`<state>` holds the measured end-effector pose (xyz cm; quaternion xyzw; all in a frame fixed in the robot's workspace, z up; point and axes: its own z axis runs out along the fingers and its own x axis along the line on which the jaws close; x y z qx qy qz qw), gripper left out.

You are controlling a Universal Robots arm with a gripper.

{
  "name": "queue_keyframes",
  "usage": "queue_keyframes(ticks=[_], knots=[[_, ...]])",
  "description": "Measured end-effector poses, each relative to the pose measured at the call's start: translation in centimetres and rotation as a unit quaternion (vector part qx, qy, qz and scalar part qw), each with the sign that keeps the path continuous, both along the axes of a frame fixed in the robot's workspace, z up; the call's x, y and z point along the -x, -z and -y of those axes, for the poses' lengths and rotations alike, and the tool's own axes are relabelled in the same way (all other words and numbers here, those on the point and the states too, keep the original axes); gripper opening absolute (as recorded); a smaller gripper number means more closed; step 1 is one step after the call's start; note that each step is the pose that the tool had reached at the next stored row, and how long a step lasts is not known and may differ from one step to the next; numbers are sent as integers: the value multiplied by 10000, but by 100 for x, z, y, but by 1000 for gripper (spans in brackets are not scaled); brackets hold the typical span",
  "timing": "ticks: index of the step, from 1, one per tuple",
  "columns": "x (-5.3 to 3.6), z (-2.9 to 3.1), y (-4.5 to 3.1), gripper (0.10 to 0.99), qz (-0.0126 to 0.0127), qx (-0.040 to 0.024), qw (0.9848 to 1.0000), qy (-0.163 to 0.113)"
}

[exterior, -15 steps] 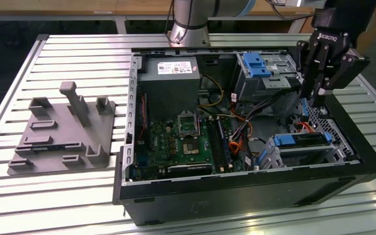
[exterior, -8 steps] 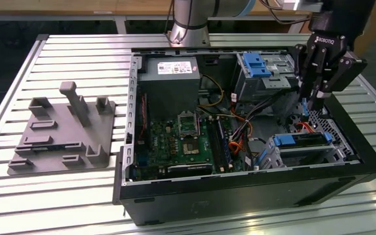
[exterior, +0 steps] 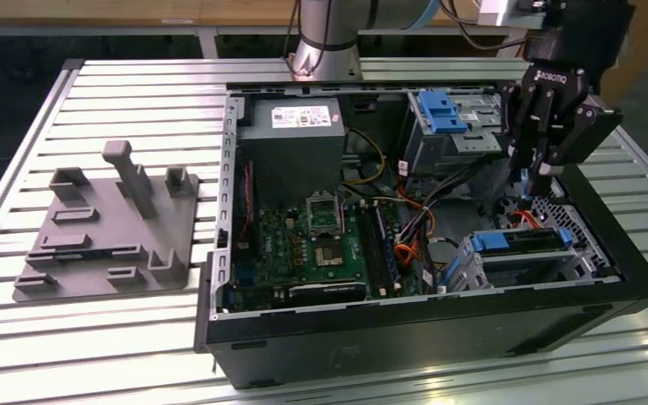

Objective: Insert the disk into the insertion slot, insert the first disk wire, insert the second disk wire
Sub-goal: 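Insert the second disk wire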

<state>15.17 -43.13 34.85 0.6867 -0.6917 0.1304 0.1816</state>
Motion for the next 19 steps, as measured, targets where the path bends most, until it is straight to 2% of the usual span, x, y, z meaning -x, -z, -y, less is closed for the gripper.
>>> queue_keyframes(ticks=[4,8,10,11,15,19], knots=[[9,10,30,416,12,6,10000,0],[15,32,46,416,58,6,10000,-2],[19,32,46,416,106,21,9999,-4],[24,33,47,416,118,34,9999,-3],[29,34,49,416,120,77,9999,-4],[36,34,57,416,120,181,9998,-6]])
